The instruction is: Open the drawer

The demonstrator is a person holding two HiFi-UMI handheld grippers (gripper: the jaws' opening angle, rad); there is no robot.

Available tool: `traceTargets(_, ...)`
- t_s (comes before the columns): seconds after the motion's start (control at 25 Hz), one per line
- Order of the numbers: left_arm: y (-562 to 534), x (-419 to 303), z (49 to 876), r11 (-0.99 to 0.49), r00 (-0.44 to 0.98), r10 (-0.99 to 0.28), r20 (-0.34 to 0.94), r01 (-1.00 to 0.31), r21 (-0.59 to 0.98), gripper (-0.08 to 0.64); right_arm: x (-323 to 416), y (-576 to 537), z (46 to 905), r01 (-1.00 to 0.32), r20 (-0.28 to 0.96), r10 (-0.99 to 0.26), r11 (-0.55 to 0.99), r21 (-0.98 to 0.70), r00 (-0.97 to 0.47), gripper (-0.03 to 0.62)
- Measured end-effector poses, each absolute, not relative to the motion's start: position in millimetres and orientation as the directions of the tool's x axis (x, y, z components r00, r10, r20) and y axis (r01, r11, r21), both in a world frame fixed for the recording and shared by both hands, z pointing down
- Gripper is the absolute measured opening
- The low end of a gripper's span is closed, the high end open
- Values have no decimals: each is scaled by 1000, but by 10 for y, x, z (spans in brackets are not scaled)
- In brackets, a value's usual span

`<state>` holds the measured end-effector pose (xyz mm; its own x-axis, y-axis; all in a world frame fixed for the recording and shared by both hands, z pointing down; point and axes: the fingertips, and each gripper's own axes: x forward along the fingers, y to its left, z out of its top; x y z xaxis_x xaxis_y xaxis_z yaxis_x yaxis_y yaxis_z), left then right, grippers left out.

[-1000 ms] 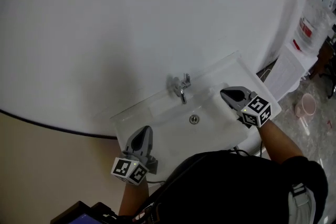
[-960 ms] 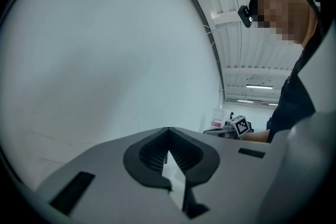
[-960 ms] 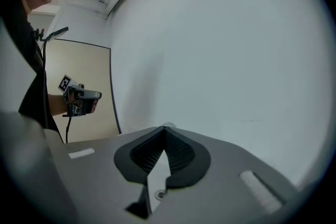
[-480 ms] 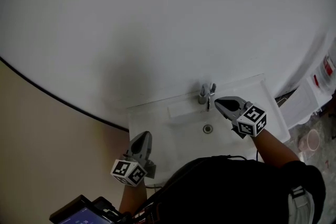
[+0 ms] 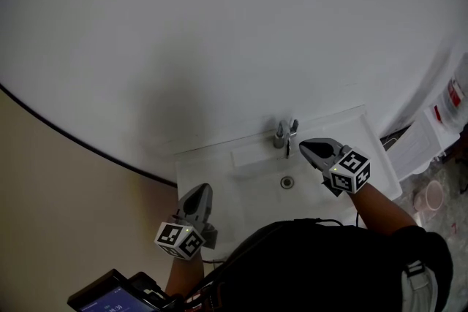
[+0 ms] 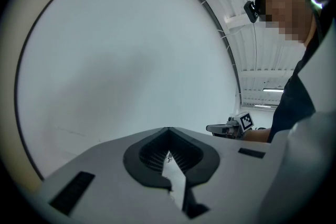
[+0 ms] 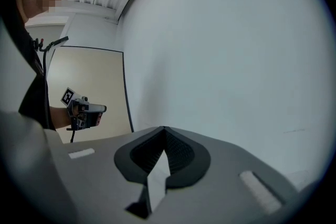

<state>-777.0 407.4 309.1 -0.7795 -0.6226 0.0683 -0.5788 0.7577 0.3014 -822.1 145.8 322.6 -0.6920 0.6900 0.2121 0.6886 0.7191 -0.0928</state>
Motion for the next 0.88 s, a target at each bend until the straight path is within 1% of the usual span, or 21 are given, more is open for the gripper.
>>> traceTargets(0.4,3953,-7782,3100,742,-761,-645,67,-603,293,-8,-8166,1316,3229,666,202,665,742,-74,-719,-2)
traceTargets(0.88,3910,-7726,3108,741,-760,-647,66,-606,290,-8,-8091,1283,3229,667,194,665,742,-68,-721,-2)
